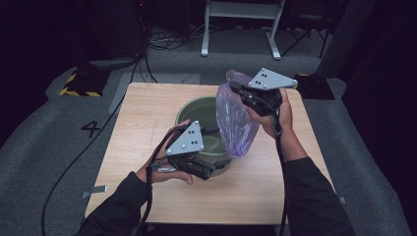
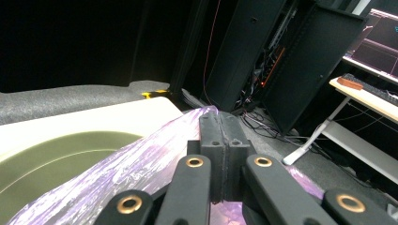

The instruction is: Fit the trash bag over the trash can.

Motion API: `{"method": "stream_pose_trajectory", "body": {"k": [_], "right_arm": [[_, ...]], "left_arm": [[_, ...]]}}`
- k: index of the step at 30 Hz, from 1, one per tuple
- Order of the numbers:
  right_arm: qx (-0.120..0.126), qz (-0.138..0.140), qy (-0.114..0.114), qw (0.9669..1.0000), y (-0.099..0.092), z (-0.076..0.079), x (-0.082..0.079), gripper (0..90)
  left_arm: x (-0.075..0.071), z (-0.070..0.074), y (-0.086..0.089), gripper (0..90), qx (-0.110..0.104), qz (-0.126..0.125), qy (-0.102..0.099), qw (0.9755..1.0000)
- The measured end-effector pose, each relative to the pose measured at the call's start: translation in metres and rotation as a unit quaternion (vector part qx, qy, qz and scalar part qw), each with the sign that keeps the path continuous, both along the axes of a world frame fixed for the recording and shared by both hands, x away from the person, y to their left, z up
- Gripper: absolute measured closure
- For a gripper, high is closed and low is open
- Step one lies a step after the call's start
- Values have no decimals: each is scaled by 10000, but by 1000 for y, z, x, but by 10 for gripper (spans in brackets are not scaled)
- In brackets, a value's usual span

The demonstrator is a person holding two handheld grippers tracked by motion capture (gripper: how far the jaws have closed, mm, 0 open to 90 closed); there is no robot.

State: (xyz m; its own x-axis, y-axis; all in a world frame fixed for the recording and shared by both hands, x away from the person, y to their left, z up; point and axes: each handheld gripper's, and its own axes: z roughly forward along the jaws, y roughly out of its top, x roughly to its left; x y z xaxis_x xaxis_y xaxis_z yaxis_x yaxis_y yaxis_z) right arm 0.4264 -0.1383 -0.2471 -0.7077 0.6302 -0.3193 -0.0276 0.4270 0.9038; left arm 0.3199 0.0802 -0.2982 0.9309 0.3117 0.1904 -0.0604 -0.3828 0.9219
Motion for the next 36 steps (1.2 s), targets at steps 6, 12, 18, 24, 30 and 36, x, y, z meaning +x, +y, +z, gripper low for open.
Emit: {"method": "stream_pose_trajectory", "body": {"k": [6,12,18,24,30,36], "right_arm": [[-2,38,11,10000,4,2,-2,900],[74,172,17,9998,6,3,-5,900],[135,306,9,9994,7,4,-11,900],[161,508,42,9986,8,0,-19,896],[196,692,285,9970,-6,-12,-30,641],[551,653,371,9957,-33,-20,-43,443]], "left_arm": [[4,-8,-26,173,384,592,-154,9974],[16,-9,-26,480,638,1301,-376,9887],[30,-8,-10,799,797,1509,-443,9843],[44,-11,6,866,1006,1603,-441,9809],[54,-18,20,871,1038,1601,-318,9811],[58,-23,29,870,985,1623,-351,9812]]}}
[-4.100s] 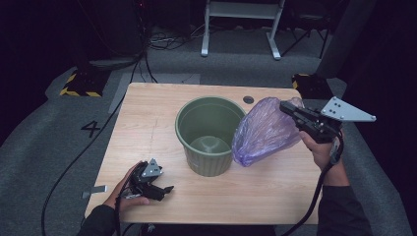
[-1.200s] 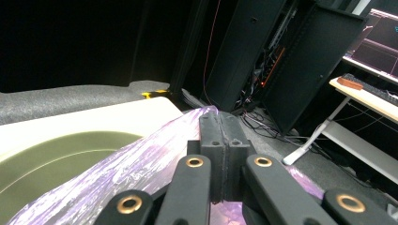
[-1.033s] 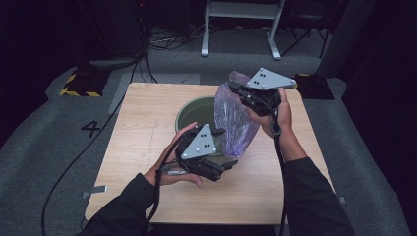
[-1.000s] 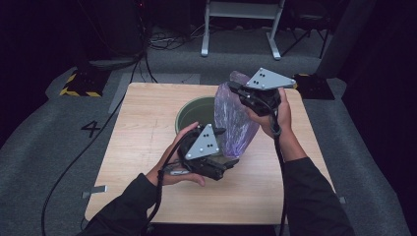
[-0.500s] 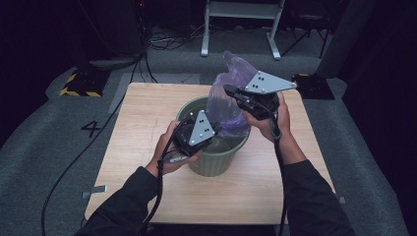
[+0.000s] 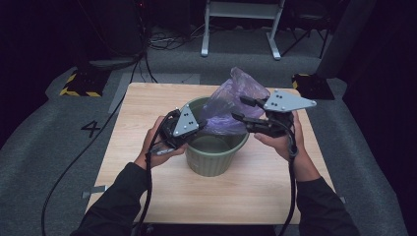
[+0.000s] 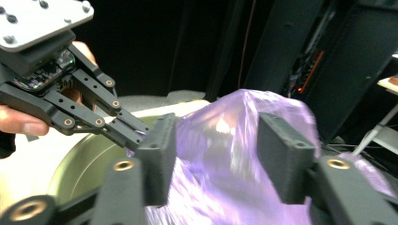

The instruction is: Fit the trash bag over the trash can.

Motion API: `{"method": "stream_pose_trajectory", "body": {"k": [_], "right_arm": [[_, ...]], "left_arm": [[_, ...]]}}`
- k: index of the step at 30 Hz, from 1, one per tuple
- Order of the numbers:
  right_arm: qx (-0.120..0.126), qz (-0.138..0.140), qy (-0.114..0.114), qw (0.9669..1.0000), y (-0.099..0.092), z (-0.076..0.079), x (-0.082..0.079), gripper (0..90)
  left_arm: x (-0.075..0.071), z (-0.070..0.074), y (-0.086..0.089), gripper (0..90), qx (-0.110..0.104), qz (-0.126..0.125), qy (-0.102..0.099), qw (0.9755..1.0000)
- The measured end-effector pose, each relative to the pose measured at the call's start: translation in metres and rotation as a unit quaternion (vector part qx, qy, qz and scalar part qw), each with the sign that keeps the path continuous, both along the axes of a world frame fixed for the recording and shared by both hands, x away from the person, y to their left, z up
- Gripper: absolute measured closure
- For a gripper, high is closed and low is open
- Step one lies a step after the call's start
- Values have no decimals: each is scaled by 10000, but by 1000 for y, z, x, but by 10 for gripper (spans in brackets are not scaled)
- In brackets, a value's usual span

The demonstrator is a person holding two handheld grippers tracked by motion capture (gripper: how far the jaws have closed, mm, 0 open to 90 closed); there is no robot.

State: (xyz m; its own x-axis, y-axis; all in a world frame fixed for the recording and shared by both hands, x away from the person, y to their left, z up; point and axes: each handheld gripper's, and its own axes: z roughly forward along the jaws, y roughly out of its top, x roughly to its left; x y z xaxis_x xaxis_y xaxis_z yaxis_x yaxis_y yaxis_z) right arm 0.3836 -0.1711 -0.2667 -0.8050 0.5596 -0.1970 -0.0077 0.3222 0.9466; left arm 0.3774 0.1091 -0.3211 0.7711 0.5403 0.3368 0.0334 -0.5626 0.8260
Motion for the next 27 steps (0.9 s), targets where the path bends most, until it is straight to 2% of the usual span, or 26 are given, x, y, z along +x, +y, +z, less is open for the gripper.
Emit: {"method": "stream_pose_trajectory", "body": {"k": [2,5,7,11,13,18,20,24,26,27], "right_arm": [[36,17,64,10000,-8,-2,-3,369],[-6,18,-22,10000,-20,-6,-10,310],[-115,10,-100,9999,-29,-9,-13,293],[-175,-21,-142,9997,-49,-19,-13,260],[-172,15,-76,9998,-58,-28,-12,250],[-537,-195,97,9983,-68,-62,-3,217],[-584,-239,200,9978,-69,-75,2,218],[-683,-686,348,9947,-67,-96,16,249],[-721,-1057,489,9906,-65,-105,26,256],[-760,-1208,469,9886,-65,-110,30,261]], "left_arm": [[1,-2,3,870,39,-16,17,10000],[3,-4,6,870,45,-26,40,10000],[4,-5,8,870,26,-23,47,10000],[5,-6,9,869,27,-29,92,9999],[5,-7,10,870,81,-60,93,9999],[8,-10,11,869,43,-47,176,9998],[9,-11,13,869,30,-34,192,9998],[10,-11,16,868,-34,5,190,9998],[11,-11,19,868,-130,-6,218,9997],[12,-11,20,867,-146,-9,220,9997]]}}
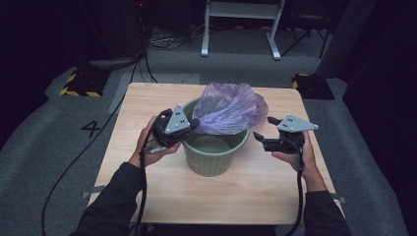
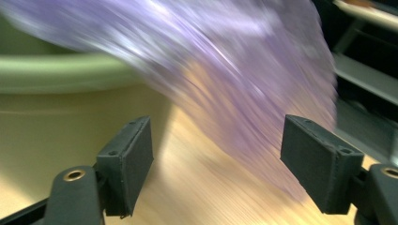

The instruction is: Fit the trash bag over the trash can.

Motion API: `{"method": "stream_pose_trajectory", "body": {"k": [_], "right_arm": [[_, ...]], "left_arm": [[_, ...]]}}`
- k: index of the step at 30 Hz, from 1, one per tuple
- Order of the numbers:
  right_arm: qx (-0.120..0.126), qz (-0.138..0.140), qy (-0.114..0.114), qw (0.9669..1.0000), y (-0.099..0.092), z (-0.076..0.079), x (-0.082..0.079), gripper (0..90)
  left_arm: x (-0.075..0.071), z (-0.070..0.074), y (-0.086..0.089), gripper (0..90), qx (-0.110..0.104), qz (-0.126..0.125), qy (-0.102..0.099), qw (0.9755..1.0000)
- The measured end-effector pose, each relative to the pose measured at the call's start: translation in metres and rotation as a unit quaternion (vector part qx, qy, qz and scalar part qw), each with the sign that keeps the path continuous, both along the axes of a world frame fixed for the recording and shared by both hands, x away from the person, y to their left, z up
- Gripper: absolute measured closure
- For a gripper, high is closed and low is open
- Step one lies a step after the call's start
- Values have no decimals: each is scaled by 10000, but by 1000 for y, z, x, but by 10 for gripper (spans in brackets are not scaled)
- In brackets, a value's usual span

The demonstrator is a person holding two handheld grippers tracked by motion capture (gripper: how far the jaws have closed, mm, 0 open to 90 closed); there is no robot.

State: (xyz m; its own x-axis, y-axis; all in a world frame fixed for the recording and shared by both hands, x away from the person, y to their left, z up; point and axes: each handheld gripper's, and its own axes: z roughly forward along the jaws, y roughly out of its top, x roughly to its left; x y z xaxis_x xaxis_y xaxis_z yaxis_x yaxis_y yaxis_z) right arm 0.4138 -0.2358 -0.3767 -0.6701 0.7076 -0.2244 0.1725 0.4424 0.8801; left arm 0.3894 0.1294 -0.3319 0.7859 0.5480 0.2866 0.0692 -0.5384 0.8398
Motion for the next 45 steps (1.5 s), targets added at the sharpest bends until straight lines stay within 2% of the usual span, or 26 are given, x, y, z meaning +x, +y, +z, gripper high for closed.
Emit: {"method": "stream_pose_trajectory", "body": {"k": [2,6,9,11,13,16,19,21,23,25,28,30,33,38,41,43,45], "right_arm": [[70,-201,15,9998,0,-9,9,267],[362,-375,47,9986,4,-24,24,335],[682,-430,68,9967,6,-31,35,452],[785,-430,47,9960,7,-34,39,551],[784,-419,-79,9960,8,-33,40,639],[1131,-165,-131,9934,4,-30,37,731],[1173,-151,-282,9926,2,-26,33,841],[1100,-184,-389,9930,0,-22,29,894],[1077,-226,-477,9928,-3,-18,24,900],[1032,-325,-591,9924,-6,-13,19,900],[1072,-419,-643,9913,-13,-7,10,900],[1104,-503,-679,9903,-19,-3,5,900],[1216,-687,-728,9875,-30,5,-2,900],[1244,-848,-990,9836,-36,20,-12,900],[1142,-736,-1143,9841,-30,26,-19,900],[1129,-561,-1205,9847,-23,29,-22,900],[987,-428,-1312,9855,-14,33,-27,900]], "left_arm": [[1,-1,2,868,-4,18,29,10000],[3,-4,4,867,-2,11,64,10000],[4,-5,5,868,-57,7,115,9999],[4,-6,4,868,-52,13,118,9999],[4,-6,4,867,-75,-7,130,9999],[4,-7,4,867,-38,4,99,9999],[5,-6,4,866,-59,23,98,9999],[5,-6,4,864,-60,17,104,9999],[5,-7,3,854,-57,30,104,9999],[5,-7,3,806,-111,22,101,9999],[3,-6,2,612,-294,70,155,9994],[5,-5,3,459,-427,117,308,9985],[6,-3,6,349,-561,51,402,9976],[3,2,7,318,-655,28,339,9973],[0,5,6,316,-776,-57,344,9964],[-3,6,2,298,-745,-123,319,9966],[-6,9,-3,281,-738,-220,317,9965]]}}
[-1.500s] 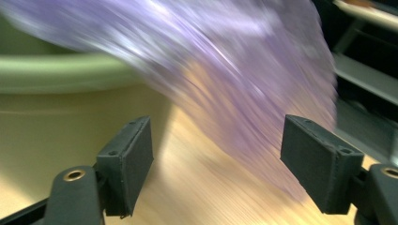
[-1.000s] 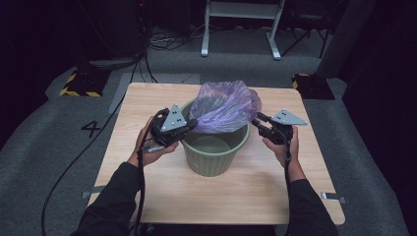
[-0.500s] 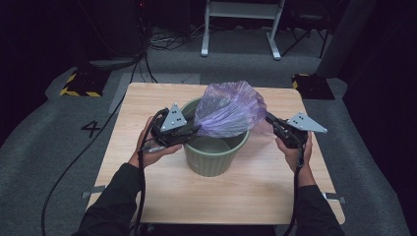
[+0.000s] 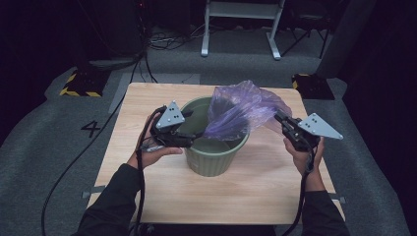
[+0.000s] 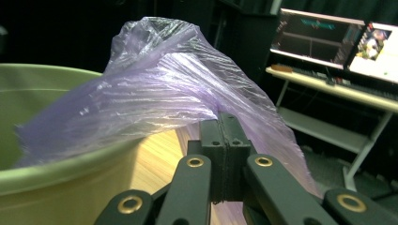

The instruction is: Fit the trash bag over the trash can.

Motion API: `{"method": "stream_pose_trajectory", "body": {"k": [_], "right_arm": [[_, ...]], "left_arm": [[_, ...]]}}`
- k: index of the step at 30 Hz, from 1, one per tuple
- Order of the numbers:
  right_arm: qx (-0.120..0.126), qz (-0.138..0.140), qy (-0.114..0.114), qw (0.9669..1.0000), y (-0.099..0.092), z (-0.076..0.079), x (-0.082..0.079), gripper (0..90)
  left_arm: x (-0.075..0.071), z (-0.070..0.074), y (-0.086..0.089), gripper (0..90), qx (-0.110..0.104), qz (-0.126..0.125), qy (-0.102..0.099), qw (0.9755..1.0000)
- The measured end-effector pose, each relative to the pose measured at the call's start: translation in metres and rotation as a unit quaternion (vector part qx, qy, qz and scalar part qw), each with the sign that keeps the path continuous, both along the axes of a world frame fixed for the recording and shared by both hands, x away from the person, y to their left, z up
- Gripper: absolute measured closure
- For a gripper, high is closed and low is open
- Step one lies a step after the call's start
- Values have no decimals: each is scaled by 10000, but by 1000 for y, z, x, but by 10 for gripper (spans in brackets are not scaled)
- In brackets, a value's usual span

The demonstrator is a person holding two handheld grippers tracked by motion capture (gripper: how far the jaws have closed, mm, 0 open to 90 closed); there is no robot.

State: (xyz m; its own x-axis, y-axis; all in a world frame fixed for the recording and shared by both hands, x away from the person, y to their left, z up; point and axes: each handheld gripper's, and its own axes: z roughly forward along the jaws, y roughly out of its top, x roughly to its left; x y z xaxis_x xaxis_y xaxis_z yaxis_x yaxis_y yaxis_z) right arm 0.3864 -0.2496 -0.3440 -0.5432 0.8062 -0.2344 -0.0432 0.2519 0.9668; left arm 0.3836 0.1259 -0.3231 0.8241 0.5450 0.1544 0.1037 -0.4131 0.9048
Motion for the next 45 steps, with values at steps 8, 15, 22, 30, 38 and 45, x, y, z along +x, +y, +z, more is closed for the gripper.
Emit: {"method": "stream_pose_trajectory", "body": {"k": [8,15,22,30,38,45], "right_arm": [[-522,542,-272,9968,36,14,-18,900],[-815,700,-315,9937,59,13,-27,900],[-931,1049,-278,9897,78,11,-35,900],[-987,1233,-247,9871,85,10,-42,875],[-986,1361,-110,9857,89,9,-46,735],[-819,1107,46,9905,70,11,-51,452]], "left_arm": [[-13,12,-24,254,120,-278,-202,9993],[-13,11,-43,238,163,-500,-132,9985],[-12,9,-51,333,373,-294,-227,9986],[-9,2,-44,808,580,-259,-430,9971],[-8,-5,-33,900,589,-265,-411,9971],[-11,-9,-19,900,543,-252,-383,9975]]}}
